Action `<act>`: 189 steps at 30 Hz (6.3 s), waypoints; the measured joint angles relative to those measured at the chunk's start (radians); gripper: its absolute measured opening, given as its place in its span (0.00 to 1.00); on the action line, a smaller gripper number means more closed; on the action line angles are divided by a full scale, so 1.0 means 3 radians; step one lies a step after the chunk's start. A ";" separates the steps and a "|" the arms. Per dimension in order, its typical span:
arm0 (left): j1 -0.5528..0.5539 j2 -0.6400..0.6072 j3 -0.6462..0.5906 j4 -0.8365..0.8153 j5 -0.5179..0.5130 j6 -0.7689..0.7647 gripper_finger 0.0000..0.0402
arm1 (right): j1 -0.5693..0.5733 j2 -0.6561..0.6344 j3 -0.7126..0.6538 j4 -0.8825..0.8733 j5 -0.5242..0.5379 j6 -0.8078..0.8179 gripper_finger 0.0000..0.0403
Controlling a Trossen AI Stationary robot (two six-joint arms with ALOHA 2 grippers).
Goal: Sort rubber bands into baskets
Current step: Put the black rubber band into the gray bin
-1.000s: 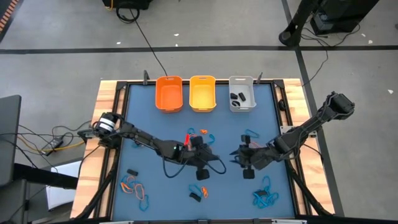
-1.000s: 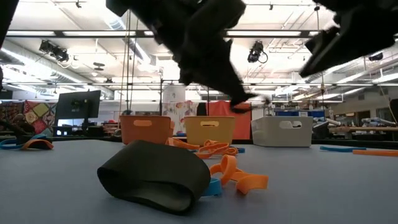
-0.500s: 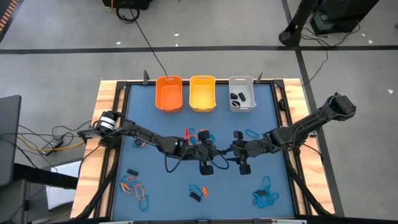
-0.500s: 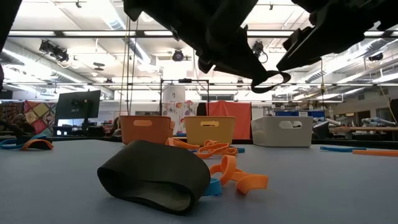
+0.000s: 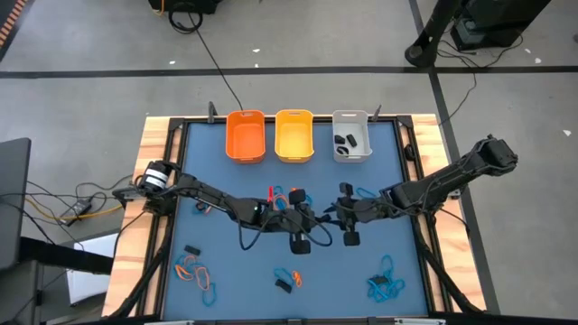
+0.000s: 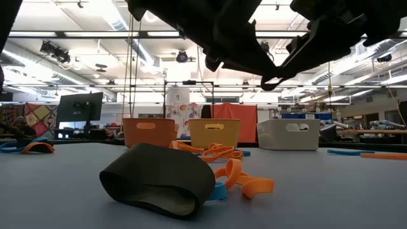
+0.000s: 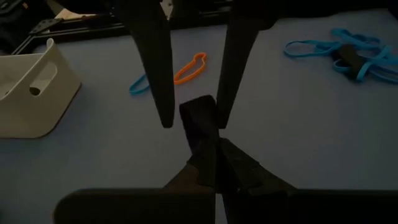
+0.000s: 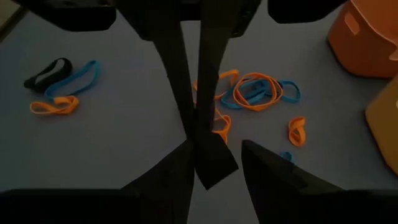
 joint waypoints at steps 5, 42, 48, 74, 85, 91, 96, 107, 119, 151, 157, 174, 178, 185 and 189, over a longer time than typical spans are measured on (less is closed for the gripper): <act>0.0000 0.0000 0.0000 0.0014 0.0001 0.0000 0.02 | 0.0000 0.0000 0.0000 -0.0009 -0.0053 0.0000 0.28; 0.0188 -0.0011 -0.0385 -0.0646 -0.0168 -0.0822 0.32 | -0.2545 -0.0001 -0.0003 -0.0455 0.0720 -0.0324 0.05; 0.0187 -0.0010 -0.0466 -0.0553 -0.0138 -0.0903 0.32 | -0.2978 -0.0001 -0.0003 -0.0579 0.0119 -0.0260 0.11; 0.0127 -0.0010 -0.0463 -0.0395 -0.0354 -0.0789 0.32 | -0.2785 -0.0174 -0.0001 -0.1240 -0.0027 0.0108 0.69; 0.0159 -0.0010 -0.0462 -0.0172 -0.0362 -0.0528 0.32 | -0.2202 -0.1034 -0.0001 -0.1756 -0.0281 0.0561 0.61; 0.0159 -0.0010 -0.0462 -0.0170 -0.0359 -0.0528 0.32 | -0.1716 -0.1254 -0.0001 -0.2203 -0.0886 0.0898 0.58; 0.0159 -0.0010 -0.0462 -0.0170 -0.0351 -0.0529 0.32 | -0.1058 -0.1251 -0.0180 -0.2193 -0.0708 0.1052 0.56; 0.0173 -0.0010 -0.0462 -0.0151 -0.0351 -0.0529 0.32 | 0.0507 -0.1247 -0.0798 -0.1420 -0.0871 0.2250 0.50; 0.0200 -0.0010 -0.0462 -0.0150 -0.0342 -0.0518 0.32 | 0.1750 -0.0860 -0.1328 0.0353 -0.0411 0.2793 0.44; 0.0308 -0.0010 -0.0459 -0.0050 -0.0203 -0.0528 0.32 | 0.2167 0.0536 -0.1244 0.1539 -0.0755 0.2986 0.03; 0.0308 -0.0010 -0.0459 -0.0058 -0.0201 -0.0529 0.32 | 0.1946 0.0329 -0.1245 0.1515 -0.0419 0.2575 0.03; 0.0276 -0.0230 -0.0459 -0.0586 -0.0191 -0.0703 0.32 | 0.1628 -0.0165 -0.1245 0.0818 0.0140 0.1216 0.02; 0.0251 -0.0245 -0.0458 -0.0607 -0.0228 -0.0703 0.32 | 0.1628 -0.0169 -0.1245 0.0835 -0.0152 0.1439 0.02; 0.0254 -0.0254 -0.0458 -0.0533 -0.0244 -0.0704 0.32 | 0.1644 -0.0183 -0.1245 0.0734 -0.0338 0.1765 0.13; 0.0253 -0.0254 -0.0458 -0.0534 -0.0245 -0.0704 0.32 | 0.1607 -0.0183 -0.1245 0.0503 0.0095 0.1828 0.22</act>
